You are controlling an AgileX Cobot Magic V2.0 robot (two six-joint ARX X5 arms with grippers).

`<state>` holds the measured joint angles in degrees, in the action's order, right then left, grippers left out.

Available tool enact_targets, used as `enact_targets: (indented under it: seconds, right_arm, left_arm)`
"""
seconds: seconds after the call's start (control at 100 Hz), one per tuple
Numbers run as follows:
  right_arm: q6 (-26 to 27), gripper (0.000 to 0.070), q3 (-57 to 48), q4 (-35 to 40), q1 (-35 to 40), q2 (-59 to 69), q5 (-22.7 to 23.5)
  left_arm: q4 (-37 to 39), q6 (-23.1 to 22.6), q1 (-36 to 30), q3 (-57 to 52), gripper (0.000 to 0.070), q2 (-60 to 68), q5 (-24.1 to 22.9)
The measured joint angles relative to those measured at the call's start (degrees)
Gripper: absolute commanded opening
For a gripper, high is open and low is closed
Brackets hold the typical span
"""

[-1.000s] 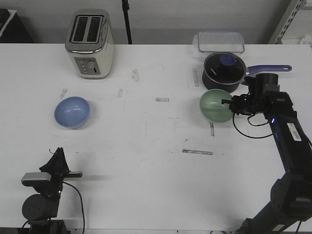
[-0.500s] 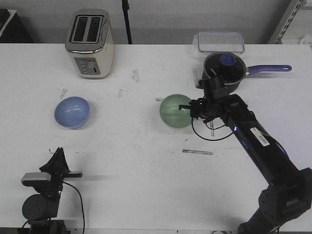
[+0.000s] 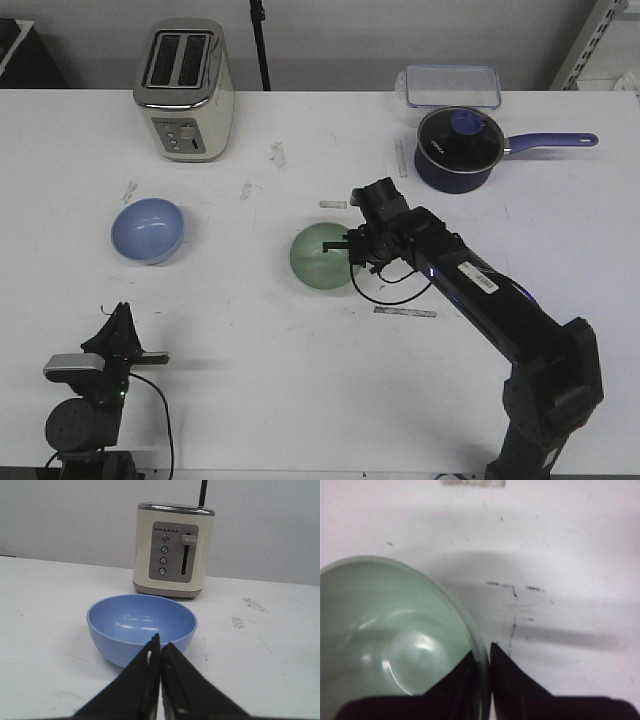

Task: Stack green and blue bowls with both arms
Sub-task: 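Lift the green bowl and carry it toward the table center, then lower the green bowl onto the table and open the right gripper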

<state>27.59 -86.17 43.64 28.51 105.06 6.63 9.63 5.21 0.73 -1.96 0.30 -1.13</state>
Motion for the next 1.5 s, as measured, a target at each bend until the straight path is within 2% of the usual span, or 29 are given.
enact_targets:
  seconds: [0.36,0.45,0.49,0.63,0.68,0.79,1.02,1.23,1.31,1.44,1.5]
  right_arm:
    - [0.3,0.0005,0.0,-1.8,1.1,3.0,0.0]
    - [0.3,0.0025,0.0,-1.9,1.4,3.1,-0.2]
    - [0.3,0.0067,0.0,-1.9,1.5,3.1,-0.2]
    - [0.3,0.0332,0.0,-2.3,1.8,3.1,-0.2]
    - [0.3,0.0369,0.0,-2.6,1.8,3.1,-0.2]
    - [-0.1,0.0377,0.0,-3.3,1.8,2.9,-0.8]
    - [-2.6,0.0375,0.1,-4.1,1.0,-2.3,-4.5]
    - [-10.7,0.0363,1.0,-4.6,-0.5,-6.4,-8.5]
    - [-14.9,0.0277,3.5,-6.6,-1.3,-8.7,-11.2]
    - [-21.1,0.0048,10.9,-14.1,-2.5,-15.0,-12.7]
    - [-23.4,0.0012,15.5,-18.6,-3.3,-18.6,-12.7]
  left_arm:
    - [0.0,0.0,0.0,0.0,0.0002,0.0,0.0]
    - [0.0,0.0,0.0,0.0,0.0002,0.0,0.0]
    - [0.0,0.0,0.0,0.0,0.0002,0.0,0.0]
    - [0.0,0.0,0.0,0.0,0.0002,0.0,0.0]
    - [0.0,0.0,0.0,0.0,0.0002,0.0,0.0]
    - [0.0,0.0,0.0,0.0,0.0003,0.0,0.0]
    - [0.0,0.0,0.0,0.0,0.0002,0.0,0.0]
    - [0.0,0.0,0.0,0.0,0.0002,0.0,0.0]
    - [0.0,0.0,0.0,0.0,0.0002,0.0,0.0]
    - [0.0,0.0,0.0,0.0,0.0002,0.0,0.0]
    - [0.0,0.0,0.0,0.0,0.0002,0.0,0.0]
